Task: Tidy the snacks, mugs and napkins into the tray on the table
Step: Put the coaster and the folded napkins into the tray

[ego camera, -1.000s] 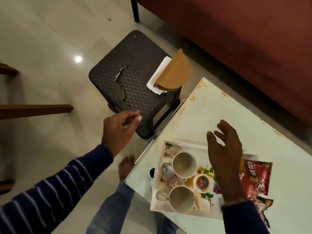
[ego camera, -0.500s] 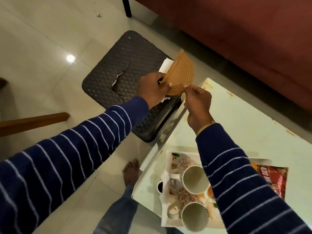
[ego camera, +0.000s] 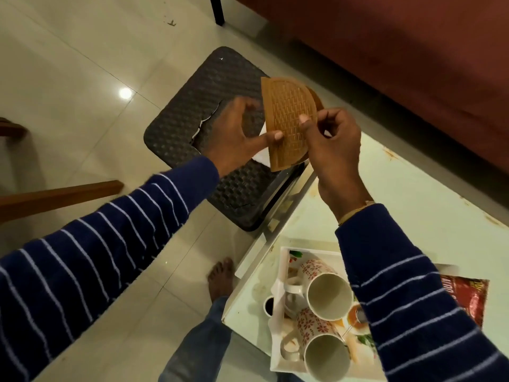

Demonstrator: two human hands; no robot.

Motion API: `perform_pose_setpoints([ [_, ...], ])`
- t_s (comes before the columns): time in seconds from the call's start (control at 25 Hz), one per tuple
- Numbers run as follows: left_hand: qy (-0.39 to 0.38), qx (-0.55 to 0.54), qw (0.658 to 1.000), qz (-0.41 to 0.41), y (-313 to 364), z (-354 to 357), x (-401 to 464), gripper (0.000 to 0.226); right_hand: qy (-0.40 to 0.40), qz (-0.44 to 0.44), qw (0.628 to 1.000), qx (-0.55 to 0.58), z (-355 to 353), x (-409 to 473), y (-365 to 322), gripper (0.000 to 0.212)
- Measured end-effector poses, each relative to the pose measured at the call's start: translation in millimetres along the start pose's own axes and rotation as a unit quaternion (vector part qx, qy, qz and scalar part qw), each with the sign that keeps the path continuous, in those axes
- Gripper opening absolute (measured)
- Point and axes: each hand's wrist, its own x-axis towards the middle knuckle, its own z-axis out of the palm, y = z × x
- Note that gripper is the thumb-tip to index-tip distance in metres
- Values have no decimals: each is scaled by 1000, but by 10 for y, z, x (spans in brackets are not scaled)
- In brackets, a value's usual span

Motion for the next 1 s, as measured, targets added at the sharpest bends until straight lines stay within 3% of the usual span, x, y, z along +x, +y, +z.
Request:
perform_pose_setpoints([
  [0.16,-69,68,984,147,229,-398,95,106,-55,-149,985,-69,-360,-240,-174,31],
  [0.28,-145,150,935,286,530,-460,51,92,-55,-191,975,-102,-686,-622,-174,45],
  [0.4,-244,155,892,347,825,-180,-164,62,2,-191,974,-123,-1066,-1094,-5,49],
  [0.52,-336,138,856,367,993,315,-488,53,44,-117,983,-134,-1449,-1595,303,60],
  [0.68,-464,159,799,349,1050,1011,-915,52,74,-4,981,-180,-1805,-2200,816,57],
  [0.84,-498,159,779,346,1110,1560,-1249,53,130,62,965,-221,-2030,-2586,1304,60],
  [1.0,-505,161,782,328,1129,1907,-1355,47,166,133,953,-218,-2127,-2674,1680,54],
])
